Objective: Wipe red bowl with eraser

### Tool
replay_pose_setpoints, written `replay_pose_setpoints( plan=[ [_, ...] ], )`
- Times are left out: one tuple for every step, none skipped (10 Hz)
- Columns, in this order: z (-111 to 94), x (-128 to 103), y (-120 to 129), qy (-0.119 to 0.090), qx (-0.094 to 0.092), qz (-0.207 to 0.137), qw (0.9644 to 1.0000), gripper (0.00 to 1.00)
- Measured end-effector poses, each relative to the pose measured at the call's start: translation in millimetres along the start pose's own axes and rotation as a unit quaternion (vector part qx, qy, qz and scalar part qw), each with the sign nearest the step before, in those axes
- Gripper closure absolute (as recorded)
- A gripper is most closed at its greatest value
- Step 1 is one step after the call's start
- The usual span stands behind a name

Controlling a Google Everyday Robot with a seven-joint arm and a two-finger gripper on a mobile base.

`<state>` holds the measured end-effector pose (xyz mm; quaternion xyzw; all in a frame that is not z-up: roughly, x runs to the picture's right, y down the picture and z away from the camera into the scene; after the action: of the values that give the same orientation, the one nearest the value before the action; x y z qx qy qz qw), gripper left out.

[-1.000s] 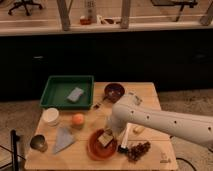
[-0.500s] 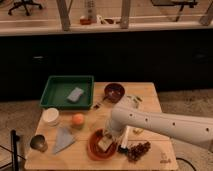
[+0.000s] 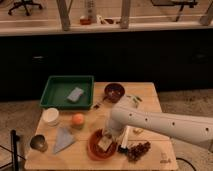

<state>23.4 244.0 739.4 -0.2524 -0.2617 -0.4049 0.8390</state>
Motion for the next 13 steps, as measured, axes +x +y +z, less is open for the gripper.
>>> replay_pose_setpoints(
  plan=[
    [0.8, 2.6, -4.1, 0.0, -0.002, -0.004, 1.0, 1.0],
    [2.2, 4.2, -10.8, 0.0, -0.005, -0.011, 0.9999, 1.0],
    [3.3, 5.4, -14.7, 0.0, -0.011, -0.018, 0.9998, 1.0],
    [5.0, 3.7, -21.5, -0.001, -0.014, -0.026, 0.9996, 1.0],
    [6.7, 0.8, -29.1, -0.002, -0.016, -0.035, 0.9993, 1.0],
    [8.6, -5.5, -38.3, -0.004, -0.02, -0.05, 0.9985, 1.0],
    [9.6, -10.3, -42.9, -0.004, -0.022, -0.059, 0.998, 1.0],
    [12.6, -18.9, -48.2, -0.006, -0.025, -0.073, 0.997, 1.0],
    [18.4, -31.4, -52.7, -0.01, -0.03, -0.089, 0.9956, 1.0],
    [22.1, -38.9, -51.2, -0.013, -0.033, -0.097, 0.9947, 1.0],
    [28.0, -48.2, -47.8, -0.018, -0.038, -0.105, 0.9936, 1.0],
    [35.0, -56.4, -45.0, -0.024, -0.041, -0.111, 0.9927, 1.0],
    [39.8, -60.1, -37.1, -0.03, -0.044, -0.108, 0.9927, 1.0]
  ],
)
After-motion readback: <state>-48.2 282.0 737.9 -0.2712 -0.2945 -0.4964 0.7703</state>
